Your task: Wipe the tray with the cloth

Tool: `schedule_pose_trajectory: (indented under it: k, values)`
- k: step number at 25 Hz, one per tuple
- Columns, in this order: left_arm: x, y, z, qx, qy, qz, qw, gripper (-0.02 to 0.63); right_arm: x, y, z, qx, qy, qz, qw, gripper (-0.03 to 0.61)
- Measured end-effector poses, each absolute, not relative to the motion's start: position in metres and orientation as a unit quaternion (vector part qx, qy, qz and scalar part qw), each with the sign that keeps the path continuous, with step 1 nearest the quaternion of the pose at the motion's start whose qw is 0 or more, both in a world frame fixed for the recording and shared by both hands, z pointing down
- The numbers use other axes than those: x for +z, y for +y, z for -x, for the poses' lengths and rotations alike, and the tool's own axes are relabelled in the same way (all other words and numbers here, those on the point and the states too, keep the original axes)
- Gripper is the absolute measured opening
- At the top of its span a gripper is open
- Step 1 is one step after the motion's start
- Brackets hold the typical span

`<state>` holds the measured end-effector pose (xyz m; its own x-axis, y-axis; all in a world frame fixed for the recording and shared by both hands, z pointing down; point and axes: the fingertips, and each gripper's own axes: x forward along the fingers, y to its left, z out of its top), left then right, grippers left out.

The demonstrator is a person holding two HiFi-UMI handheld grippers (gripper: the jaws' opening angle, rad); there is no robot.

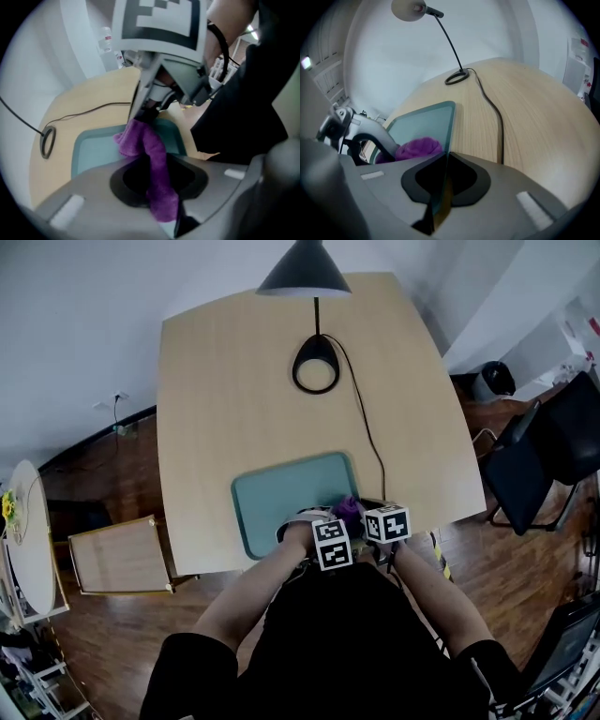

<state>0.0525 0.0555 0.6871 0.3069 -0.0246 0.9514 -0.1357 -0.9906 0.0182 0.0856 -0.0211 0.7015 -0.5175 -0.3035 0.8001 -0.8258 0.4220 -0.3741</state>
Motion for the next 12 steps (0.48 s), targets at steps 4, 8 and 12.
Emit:
schedule_pose_trajectory:
  k: [4, 8, 12]
  values:
    - [0.687, 0.086, -0.053, 0.572, -0.013, -0.817, 0.075, 0.109, 0.703, -0.022, -0.084, 0.392, -0.776, -0.362, 0.335, 0.025]
    - [0.684, 0.082, -0.05, 0.561, -0.031, -0.821, 0.097, 0.11, 0.703, -0.022, -0.083, 0.389, -0.778, -0.362, 0.336, 0.025]
    - [0.678, 0.041, -0.028, 0.562, -0.077, -0.818, 0.098, 0.11, 0.702, -0.022, -0.081, 0.386, -0.779, -0.363, 0.335, 0.025]
